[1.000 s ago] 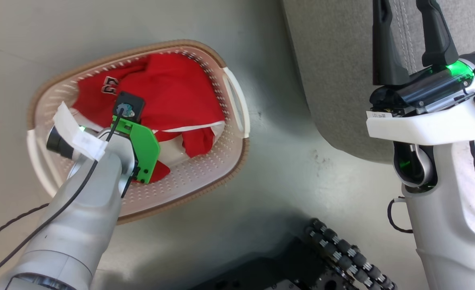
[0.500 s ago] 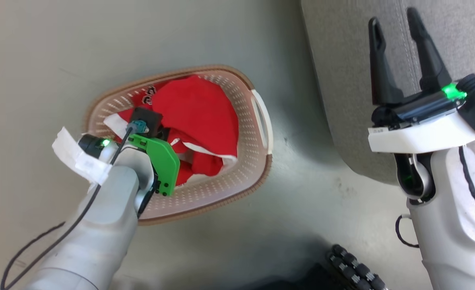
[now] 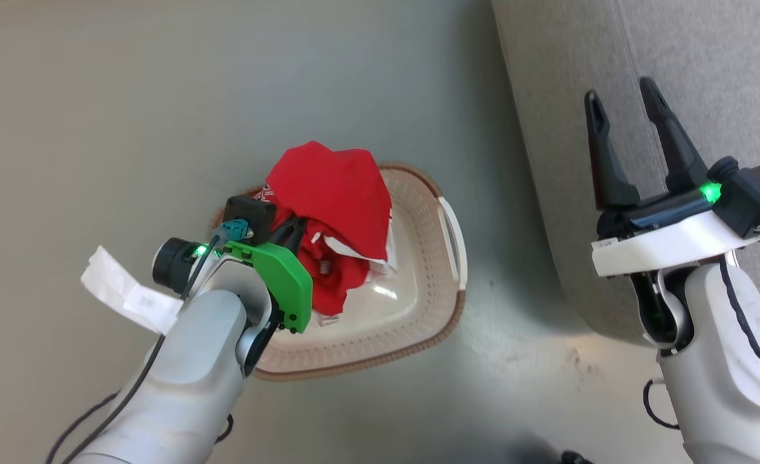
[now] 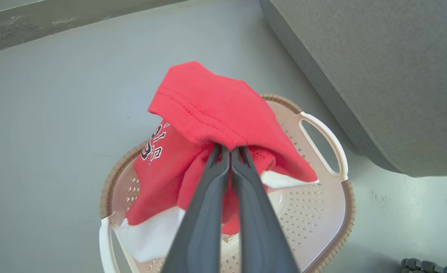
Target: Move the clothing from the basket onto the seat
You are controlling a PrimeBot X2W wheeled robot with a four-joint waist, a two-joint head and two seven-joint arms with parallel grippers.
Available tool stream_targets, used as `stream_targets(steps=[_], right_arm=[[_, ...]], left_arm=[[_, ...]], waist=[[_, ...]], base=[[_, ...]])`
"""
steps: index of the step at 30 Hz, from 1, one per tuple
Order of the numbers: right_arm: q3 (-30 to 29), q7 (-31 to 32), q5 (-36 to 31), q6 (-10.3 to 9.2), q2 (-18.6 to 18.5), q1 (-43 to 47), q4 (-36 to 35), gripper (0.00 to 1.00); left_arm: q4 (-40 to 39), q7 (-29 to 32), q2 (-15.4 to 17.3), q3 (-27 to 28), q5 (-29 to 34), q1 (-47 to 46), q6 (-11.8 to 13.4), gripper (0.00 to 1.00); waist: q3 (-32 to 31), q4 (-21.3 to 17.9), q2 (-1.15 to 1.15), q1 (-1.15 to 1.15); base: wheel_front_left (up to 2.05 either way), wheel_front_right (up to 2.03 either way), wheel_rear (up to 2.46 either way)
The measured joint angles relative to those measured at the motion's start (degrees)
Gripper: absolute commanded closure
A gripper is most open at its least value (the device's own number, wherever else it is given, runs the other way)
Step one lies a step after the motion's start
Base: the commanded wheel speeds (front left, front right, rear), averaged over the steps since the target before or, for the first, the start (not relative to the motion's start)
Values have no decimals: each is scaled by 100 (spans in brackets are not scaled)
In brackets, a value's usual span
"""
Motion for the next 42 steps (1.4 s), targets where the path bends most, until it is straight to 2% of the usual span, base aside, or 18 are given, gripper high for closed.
stream_targets(steps=[15,23,35,42], right_arm=[[-23,0,1,0,-113,638,516,0],[99,1,10,1,-51,978,792,0],[454,1,99,1,93,1506,1031,0],[590,1,107,1,144,1614,1029,0]], left_arm=[[-541,-422,-9,-196,-503,319,18,100],[-694,-522,-11,-147,-563,459,170,100],[-1035,-566,-11,-129,-584,784,300,100],[-1295,-559,29,-160,-555,820,364,100]], waist=[[-1224,511,0,0],[-1892,737,0,0],[-2848,881,0,0],[-3115,883,0,0]], base=[[0,0,0],[0,0,0],[0,0,0],[0,0,0]])
